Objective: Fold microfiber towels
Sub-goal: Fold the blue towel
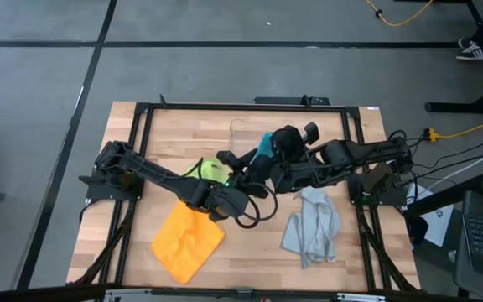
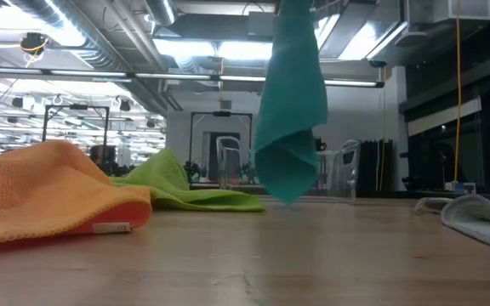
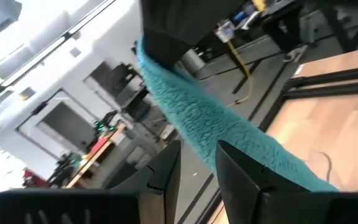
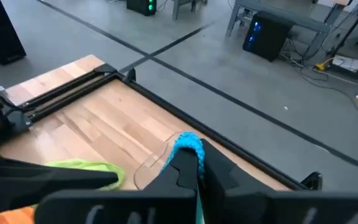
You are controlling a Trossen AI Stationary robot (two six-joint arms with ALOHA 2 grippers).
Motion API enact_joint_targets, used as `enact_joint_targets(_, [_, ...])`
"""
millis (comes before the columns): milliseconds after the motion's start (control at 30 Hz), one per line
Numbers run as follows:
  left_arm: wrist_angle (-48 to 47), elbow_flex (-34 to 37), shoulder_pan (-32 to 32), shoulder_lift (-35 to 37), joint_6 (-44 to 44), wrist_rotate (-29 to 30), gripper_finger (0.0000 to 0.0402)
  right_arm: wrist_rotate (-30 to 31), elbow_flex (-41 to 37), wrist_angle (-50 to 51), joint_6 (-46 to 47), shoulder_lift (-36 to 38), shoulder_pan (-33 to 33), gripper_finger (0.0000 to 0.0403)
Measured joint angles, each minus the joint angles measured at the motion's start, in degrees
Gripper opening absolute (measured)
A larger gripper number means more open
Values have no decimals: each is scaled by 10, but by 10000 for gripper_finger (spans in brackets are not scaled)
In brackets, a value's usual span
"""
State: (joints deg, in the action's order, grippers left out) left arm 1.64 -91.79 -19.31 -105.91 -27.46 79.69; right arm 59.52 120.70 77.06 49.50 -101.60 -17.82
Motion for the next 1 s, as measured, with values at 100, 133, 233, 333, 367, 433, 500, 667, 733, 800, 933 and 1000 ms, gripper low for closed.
enact_joint_targets(100, [1, 0, 10, 0, 9, -21, 93, 2, 0, 3, -5, 1, 1, 0])
enact_joint_targets(133, [1, 0, 12, 0, 14, -28, 93, 3, 0, 4, -6, 2, 1, 0])
enact_joint_targets(233, [5, 0, 15, 0, 18, -44, 93, 3, 0, 12, -6, 2, 1, 0])
enact_joint_targets(333, [2, 0, 14, -1, 16, -53, 93, -6, 1, 21, -36, 2, 1, 0])
enact_joint_targets(367, [-2, 1, 12, -2, 16, -53, 93, -12, 1, 28, -55, 2, 1, 0])
enact_joint_targets(433, [-12, 1, 7, -2, 16, -51, 93, -38, 1, 52, -89, 1, 1, 0])
enact_joint_targets(500, [-15, 1, 2, -2, 18, -36, 93, -72, 1, 74, -120, 0, 0, 0])
enact_joint_targets(667, [-42, 0, -14, -1, 33, 1, 93, -142, -20, 91, -170, -1, -3, 0])
enact_joint_targets(733, [-70, 0, -24, -1, 57, 8, 93, -160, -44, 94, -188, -1, -9, 0])
enact_joint_targets(800, [-102, 0, -35, -1, 87, 10, 93, -178, -74, 94, -205, -1, -15, 0])
enact_joint_targets(933, [-171, 0, -62, -1, 166, -7, 93, -187, -144, 93, -194, -1, -29, 0])
enact_joint_targets(1000, [-216, 0, -74, -1, 219, -33, 93, -177, -177, 91, -187, -1, -38, 0])
